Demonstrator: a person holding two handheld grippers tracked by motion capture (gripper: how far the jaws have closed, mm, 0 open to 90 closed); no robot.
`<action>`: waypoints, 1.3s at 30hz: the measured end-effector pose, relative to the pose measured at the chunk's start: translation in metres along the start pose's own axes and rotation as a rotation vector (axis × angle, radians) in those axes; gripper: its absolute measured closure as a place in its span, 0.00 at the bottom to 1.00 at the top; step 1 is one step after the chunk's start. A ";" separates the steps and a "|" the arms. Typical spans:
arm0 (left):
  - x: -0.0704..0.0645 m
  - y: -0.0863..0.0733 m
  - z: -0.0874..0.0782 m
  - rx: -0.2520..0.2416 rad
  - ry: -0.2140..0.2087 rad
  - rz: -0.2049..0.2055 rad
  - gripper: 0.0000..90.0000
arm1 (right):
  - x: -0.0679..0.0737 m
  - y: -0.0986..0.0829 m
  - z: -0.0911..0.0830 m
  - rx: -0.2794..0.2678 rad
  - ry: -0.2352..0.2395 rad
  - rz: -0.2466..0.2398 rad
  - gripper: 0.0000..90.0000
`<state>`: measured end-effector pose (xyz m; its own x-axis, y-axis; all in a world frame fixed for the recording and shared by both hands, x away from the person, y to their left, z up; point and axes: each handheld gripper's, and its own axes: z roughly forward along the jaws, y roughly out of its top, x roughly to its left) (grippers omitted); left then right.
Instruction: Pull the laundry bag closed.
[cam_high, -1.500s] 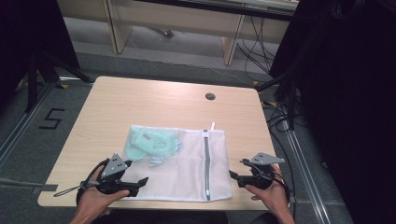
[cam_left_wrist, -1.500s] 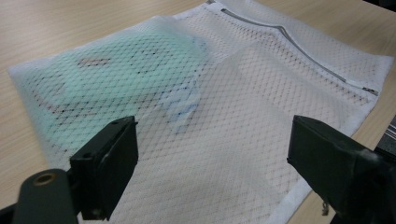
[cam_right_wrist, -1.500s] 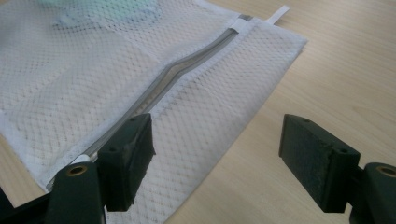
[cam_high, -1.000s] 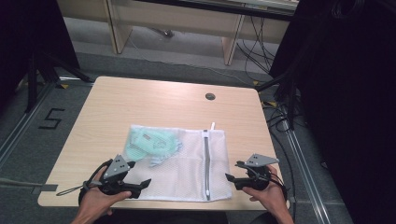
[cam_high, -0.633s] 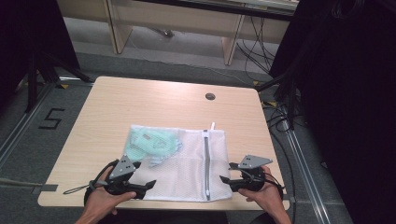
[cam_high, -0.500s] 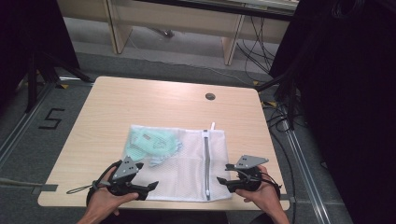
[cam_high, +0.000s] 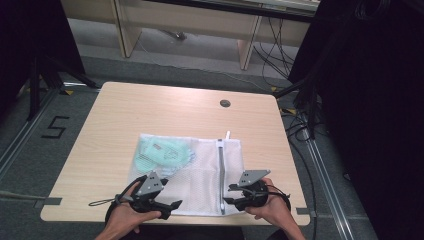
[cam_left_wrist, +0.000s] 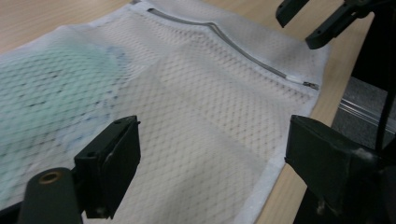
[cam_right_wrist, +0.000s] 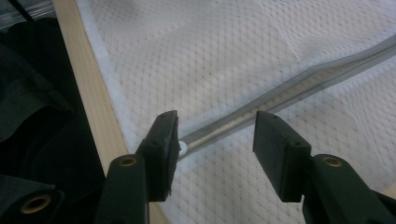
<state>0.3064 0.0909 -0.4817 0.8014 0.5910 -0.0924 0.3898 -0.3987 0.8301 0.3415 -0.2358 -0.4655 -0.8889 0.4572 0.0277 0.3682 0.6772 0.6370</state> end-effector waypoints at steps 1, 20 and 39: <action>-0.001 0.000 0.002 0.006 -0.002 0.019 0.20 | 0.001 0.000 0.003 -0.007 0.008 0.007 0.59; -0.002 0.002 0.004 -0.011 -0.027 0.025 0.20 | 0.007 0.004 0.028 0.140 0.131 -0.099 0.67; -0.002 0.002 0.004 -0.009 -0.032 0.019 0.19 | 0.006 0.010 0.037 0.190 0.195 -0.128 0.69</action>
<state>0.3069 0.0860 -0.4823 0.8226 0.5608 -0.0943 0.3709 -0.4034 0.8365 0.3502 -0.2047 -0.4875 -0.9602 0.2541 0.1158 0.2777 0.8263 0.4899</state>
